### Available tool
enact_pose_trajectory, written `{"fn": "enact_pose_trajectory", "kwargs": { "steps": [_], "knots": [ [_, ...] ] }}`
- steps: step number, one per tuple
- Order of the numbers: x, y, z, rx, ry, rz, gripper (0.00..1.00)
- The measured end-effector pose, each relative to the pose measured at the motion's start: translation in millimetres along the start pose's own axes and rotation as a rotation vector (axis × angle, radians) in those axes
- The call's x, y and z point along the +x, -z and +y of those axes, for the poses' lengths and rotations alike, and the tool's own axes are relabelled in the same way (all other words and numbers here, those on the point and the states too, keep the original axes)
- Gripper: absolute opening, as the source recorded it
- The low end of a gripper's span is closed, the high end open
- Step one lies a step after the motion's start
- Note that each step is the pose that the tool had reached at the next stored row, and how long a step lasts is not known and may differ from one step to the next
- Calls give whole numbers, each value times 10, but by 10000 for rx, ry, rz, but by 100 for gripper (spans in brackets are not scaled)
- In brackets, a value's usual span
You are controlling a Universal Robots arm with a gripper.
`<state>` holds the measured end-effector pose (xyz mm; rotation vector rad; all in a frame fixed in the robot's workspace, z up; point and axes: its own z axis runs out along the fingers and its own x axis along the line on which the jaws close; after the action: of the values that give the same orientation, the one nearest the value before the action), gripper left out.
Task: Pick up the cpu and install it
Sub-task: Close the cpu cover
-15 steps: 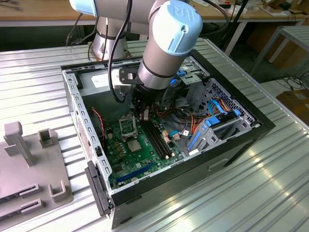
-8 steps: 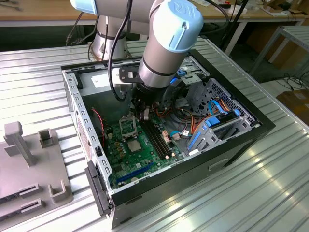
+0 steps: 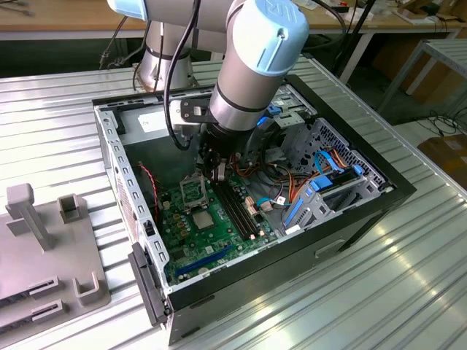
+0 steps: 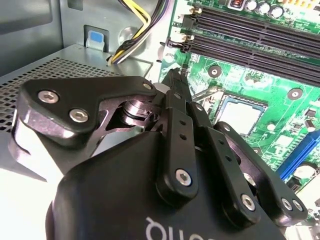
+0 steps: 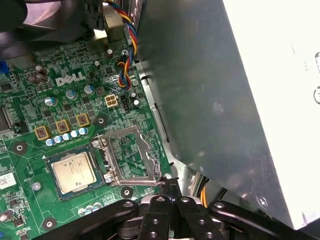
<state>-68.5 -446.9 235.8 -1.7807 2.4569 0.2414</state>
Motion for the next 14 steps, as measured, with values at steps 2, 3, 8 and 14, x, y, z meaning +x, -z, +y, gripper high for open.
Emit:
{"fn": "enact_pose_trajectory", "kwargs": {
  "steps": [2, 3, 8, 14],
  "knots": [
    [-3, 17, 1, -10, -2, 3, 11],
    [-6, 34, 2, -14, -3, 5, 11],
    [-17, 103, 9, -25, 5, 11, 11],
    [-19, 119, 12, -72, 276, 34, 11]
  ]
}}
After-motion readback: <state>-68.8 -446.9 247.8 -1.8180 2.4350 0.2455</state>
